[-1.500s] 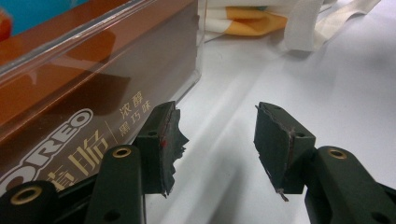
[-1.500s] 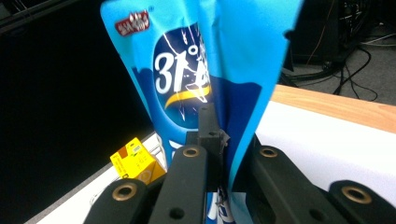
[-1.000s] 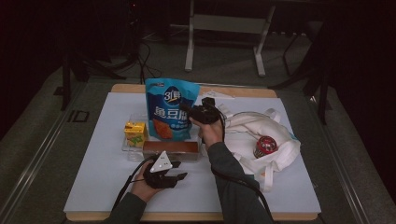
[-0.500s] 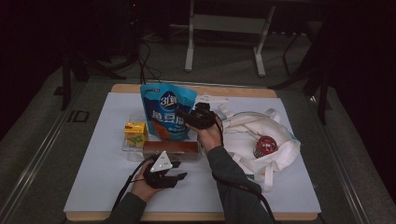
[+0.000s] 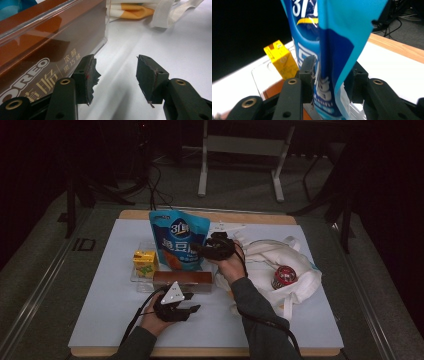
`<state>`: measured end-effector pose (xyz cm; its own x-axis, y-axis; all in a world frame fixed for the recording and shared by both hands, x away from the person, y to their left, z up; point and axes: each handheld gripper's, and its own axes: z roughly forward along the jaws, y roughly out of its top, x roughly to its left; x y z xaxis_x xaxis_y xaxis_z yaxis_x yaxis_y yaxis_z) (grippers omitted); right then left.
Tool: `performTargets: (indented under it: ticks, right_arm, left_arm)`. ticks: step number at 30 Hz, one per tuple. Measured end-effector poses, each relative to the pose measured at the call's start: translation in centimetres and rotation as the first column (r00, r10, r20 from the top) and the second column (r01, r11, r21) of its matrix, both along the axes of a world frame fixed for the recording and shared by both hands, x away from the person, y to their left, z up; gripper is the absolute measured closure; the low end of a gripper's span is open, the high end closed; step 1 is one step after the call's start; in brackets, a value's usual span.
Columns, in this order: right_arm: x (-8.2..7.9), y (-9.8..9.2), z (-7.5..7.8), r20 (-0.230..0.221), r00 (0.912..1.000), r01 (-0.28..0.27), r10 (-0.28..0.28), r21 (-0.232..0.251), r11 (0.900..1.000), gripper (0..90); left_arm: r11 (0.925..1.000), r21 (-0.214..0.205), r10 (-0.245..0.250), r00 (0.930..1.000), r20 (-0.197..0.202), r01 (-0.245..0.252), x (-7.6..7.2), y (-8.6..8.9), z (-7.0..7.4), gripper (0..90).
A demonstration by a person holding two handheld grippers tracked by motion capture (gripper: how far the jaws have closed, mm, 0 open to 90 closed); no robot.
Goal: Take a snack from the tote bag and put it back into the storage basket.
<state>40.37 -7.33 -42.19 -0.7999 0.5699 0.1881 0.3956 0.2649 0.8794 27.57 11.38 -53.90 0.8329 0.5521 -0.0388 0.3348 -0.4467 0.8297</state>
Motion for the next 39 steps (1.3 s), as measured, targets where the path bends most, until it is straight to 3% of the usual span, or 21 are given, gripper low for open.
performTargets:
  ticks: [6,11,16,20,26,28,29,31,39]
  right_arm:
    - [-0.5,-0.9,0.4,0.012,0.9991,-0.039,0.04,-0.049,0.998,62.8]
    - [-0.7,-1.8,0.3,0.018,0.9989,-0.041,0.043,-0.1,0.9942,65.1]
    - [-0.9,-1.9,-0.1,0.029,0.9983,-0.044,0.05,-0.18,0.9826,70.9]
    - [-0.7,-1.7,-0.4,0.003,0.9969,-0.077,0.079,-0.206,0.9754,75.8]
    - [-0.7,-0.8,-1.1,0.018,0.9988,-0.038,0.046,-0.298,0.9537,76.8]
    - [-0.7,-0.7,-1.2,0.015,0.9987,-0.042,0.049,-0.307,0.9509,76.8]
    - [-0.6,-0.6,-1.4,0.02,0.9987,-0.039,0.048,-0.321,0.9464,83.5]
    - [-0.4,-0.6,-1.7,0.017,0.9992,-0.029,0.037,-0.326,0.945,86.8]
    - [-0.1,-0.4,-1.9,0.016,0.9998,-0.003,0.008,-0.32,0.9476,89.9]
  left_arm:
    - [1.0,0.0,0.001,1.0,-0.001,-0.001,0.0,0.0,0.0,48.9]
    - [1.0,0.0,0.002,1.0,0.0,-0.002,0.0,0.0,0.0,48.9]
    - [1.0,0.0,0.002,1.0,-0.001,-0.002,0.0,0.0,0.0,48.9]
    - [1.0,0.0,0.002,1.0,-0.001,-0.002,0.0,0.0,0.0,48.9]
    - [1.0,-0.001,0.002,1.0,-0.001,-0.002,0.0,0.0,0.0,48.9]
    - [1.0,-0.001,0.002,1.0,-0.001,-0.002,0.0,0.0,0.0,48.9]
    - [1.0,0.0,0.002,1.0,0.001,-0.002,0.0,0.0,0.0,48.9]
    - [1.0,0.001,0.002,1.0,0.001,-0.002,0.0,0.0,0.0,48.9]
    - [1.0,0.003,0.002,1.0,0.002,-0.002,0.0,-0.1,0.0,48.8]
